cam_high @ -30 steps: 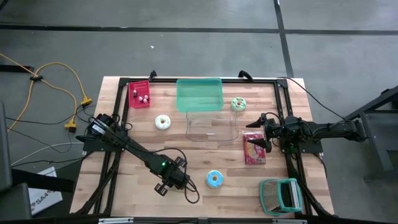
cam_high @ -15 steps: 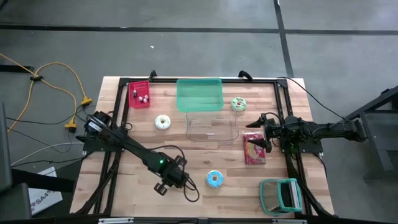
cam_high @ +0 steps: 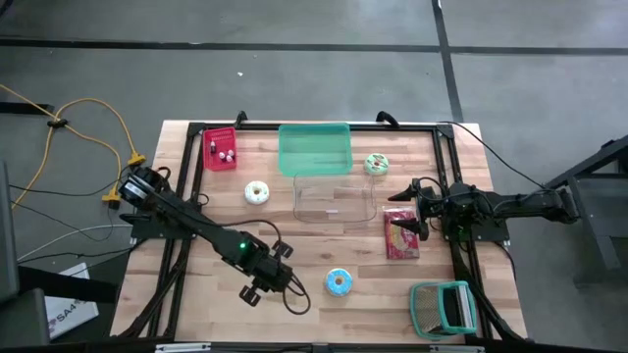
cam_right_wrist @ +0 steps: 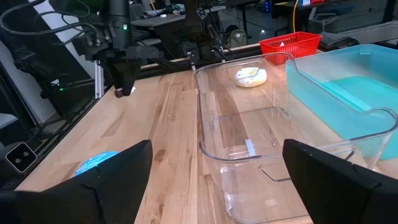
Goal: Pick & Place Food Item
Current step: Put the red food coloring bottle into the red bin
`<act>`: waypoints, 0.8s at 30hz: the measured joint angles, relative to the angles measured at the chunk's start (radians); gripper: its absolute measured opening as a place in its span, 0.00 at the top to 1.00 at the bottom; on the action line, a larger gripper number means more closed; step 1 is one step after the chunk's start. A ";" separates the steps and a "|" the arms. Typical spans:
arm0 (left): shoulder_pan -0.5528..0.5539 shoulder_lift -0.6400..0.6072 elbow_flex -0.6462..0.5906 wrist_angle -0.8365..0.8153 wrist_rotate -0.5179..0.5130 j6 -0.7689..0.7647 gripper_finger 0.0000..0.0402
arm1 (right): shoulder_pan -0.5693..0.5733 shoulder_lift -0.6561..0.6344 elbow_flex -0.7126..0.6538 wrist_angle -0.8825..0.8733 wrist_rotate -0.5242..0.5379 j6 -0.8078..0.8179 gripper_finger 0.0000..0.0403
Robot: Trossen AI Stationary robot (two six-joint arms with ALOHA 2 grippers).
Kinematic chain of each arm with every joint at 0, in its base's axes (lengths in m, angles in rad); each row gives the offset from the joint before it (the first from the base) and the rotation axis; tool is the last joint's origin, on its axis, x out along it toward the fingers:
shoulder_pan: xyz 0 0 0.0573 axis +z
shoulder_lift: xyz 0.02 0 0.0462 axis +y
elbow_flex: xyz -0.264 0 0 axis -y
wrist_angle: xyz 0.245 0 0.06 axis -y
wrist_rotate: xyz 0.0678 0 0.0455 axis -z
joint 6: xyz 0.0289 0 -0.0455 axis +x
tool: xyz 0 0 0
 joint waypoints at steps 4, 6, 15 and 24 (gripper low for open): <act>0.000 0.000 0.000 0.000 0.000 -0.039 0.78 | 0.000 0.000 0.000 0.000 0.000 0.000 0.13; 0.000 0.000 0.000 -0.001 0.000 -0.075 0.78 | 0.000 0.000 0.000 0.000 0.000 0.000 0.13; 0.042 0.000 0.000 -0.044 -0.002 -0.235 0.78 | 0.000 0.000 0.000 0.000 0.000 0.000 0.13; 0.104 0.000 0.000 -0.161 -0.029 -0.504 0.78 | 0.000 0.000 0.000 0.000 0.000 0.000 0.13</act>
